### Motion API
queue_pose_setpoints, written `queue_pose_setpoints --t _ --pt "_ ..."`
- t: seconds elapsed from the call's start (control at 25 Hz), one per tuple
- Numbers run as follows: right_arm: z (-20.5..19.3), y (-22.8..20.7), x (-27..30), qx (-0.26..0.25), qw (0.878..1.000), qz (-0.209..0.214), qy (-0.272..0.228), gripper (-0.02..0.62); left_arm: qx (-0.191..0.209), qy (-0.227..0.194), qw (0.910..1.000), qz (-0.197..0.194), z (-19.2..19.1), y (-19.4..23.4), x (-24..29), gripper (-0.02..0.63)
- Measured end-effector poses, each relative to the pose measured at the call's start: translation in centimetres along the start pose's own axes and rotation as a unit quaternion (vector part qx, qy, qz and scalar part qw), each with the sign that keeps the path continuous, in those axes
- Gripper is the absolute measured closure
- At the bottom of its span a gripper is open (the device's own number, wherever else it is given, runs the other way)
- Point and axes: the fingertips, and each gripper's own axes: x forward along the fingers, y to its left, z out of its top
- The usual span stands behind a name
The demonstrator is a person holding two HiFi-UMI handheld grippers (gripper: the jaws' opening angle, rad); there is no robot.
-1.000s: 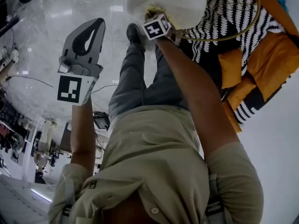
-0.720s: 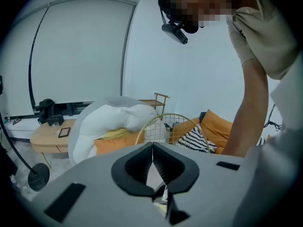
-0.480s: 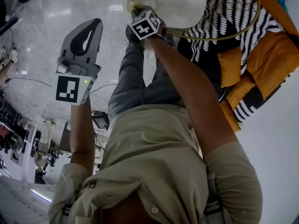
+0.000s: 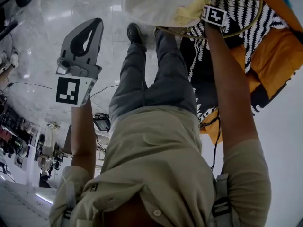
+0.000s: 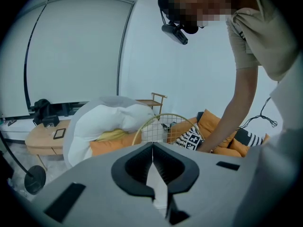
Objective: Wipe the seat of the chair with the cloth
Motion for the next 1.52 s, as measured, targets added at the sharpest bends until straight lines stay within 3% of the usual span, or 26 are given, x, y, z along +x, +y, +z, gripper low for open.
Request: queue_pose_setpoints --t 0.08,0.2,0.4,0.52,0.6,0.84,1.0,1.12,1.24,1.4,1.52 --pt "1.4 -1.9 -0.3 -0.015 0.999 -0.013 -0.031 0.551 -0.001 0.003 1.0 -0.002 -0.2 -0.1 0.0 0.588" --pt "1.8 -2.2 -0.3 -0.017 0.999 -0.02 -0.038 0.551 -0.003 0.001 1.0 0.0 -0.7 0.1 -0.1 0.588" --pt "1.6 2.4 0.9 -0.006 0.999 -0.004 -0.037 0.551 -0.004 -0.001 1.0 0.004 -2.0 0.6 -0.7 0.588" --pt "2.3 8.9 1.4 -0.015 0.998 0.037 -0.042 0.551 -0.008 0.0 0.9999 0.008 -2.6 0.8 -1.0 0.588" --pt "4.7 15.4 0.4 -0.04 0.992 0.093 -0.074 0.551 -0.01 0.0 0.9999 0.01 -2.0 1.3 -1.3 0.588" --pt "8.5 32.7 -5.8 -0.103 0.957 0.234 -0.138 0.551 -0.017 -0.004 0.9997 0.018 -2.0 1.9 -1.9 0.588" --pt "9.7 38.3 -9.6 -0.127 0.935 0.289 -0.162 0.551 -0.022 -0.004 0.9995 0.021 -2.3 2.1 -1.8 0.589" --pt "10.0 38.6 -9.8 -0.121 0.933 0.3 -0.159 0.551 -0.023 -0.006 0.9996 0.019 -1.9 2.0 -1.6 0.589" --pt "10.7 35.9 -9.0 -0.111 0.939 0.281 -0.161 0.551 -0.021 -0.005 0.9997 0.015 -1.4 1.8 -1.2 0.589" --pt "10.7 28.4 -5.4 -0.079 0.962 0.218 -0.144 0.551 -0.018 -0.003 0.9998 0.01 -1.2 1.5 -0.8 0.589" --pt "9.2 19.4 -2.2 -0.039 0.983 0.144 -0.105 0.551 -0.017 -0.002 0.9998 0.005 -0.6 1.5 -1.1 0.588"
